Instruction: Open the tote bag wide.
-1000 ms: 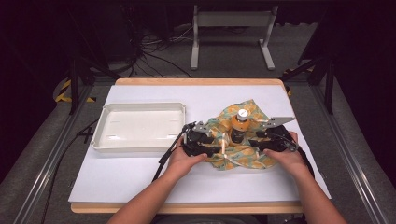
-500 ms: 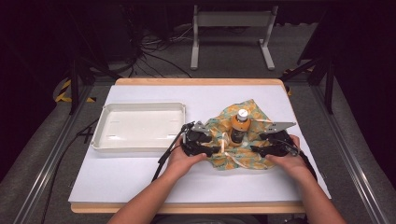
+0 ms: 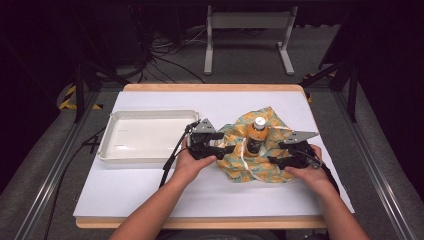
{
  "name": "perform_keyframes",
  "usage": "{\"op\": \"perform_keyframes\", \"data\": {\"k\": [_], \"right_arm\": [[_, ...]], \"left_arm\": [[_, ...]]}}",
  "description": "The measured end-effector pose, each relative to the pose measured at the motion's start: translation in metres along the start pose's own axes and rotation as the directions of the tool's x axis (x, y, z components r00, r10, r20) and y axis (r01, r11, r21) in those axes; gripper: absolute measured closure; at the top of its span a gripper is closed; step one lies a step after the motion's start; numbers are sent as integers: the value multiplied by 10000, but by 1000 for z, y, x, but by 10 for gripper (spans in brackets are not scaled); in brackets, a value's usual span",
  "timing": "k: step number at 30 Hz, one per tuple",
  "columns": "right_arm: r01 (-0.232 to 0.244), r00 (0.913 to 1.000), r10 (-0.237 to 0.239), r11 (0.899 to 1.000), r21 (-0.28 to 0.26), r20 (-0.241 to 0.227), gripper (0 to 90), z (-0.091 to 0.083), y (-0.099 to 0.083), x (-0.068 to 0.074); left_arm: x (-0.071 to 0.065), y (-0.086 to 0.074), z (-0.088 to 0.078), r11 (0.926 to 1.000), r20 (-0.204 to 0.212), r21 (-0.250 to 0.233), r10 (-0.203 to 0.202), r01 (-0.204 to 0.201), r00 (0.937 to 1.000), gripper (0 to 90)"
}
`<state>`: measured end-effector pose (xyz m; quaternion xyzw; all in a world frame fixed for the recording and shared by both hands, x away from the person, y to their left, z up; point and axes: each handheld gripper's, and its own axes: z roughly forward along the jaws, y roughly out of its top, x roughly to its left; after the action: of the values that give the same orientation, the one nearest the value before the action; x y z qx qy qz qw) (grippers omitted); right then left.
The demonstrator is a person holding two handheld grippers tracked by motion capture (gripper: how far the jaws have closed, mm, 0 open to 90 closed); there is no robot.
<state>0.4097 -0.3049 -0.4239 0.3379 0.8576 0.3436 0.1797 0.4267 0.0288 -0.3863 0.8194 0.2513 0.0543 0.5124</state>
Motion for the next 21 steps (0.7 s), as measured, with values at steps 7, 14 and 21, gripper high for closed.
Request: {"op": "perform_keyframes", "data": {"k": [7, 14, 21], "right_arm": [[-40, 10000, 40, 9995, -304, -5, 283, -4, 2, 0], [-129, 9999, 126, 9985, -524, -56, 270, -8, 0, 1], [-87, 9997, 59, 9920, -1258, -227, 266, -20, 1, 3]], "left_arm": [[-8, 28, -10, 9964, 64, -449, 723, -720, 9974, 322], [-14, 53, -4, 9850, 517, -1285, 1229, -1155, 9911, 288], [-13, 62, 9, 9786, 726, -1779, 1175, -1030, 9904, 274]]}}
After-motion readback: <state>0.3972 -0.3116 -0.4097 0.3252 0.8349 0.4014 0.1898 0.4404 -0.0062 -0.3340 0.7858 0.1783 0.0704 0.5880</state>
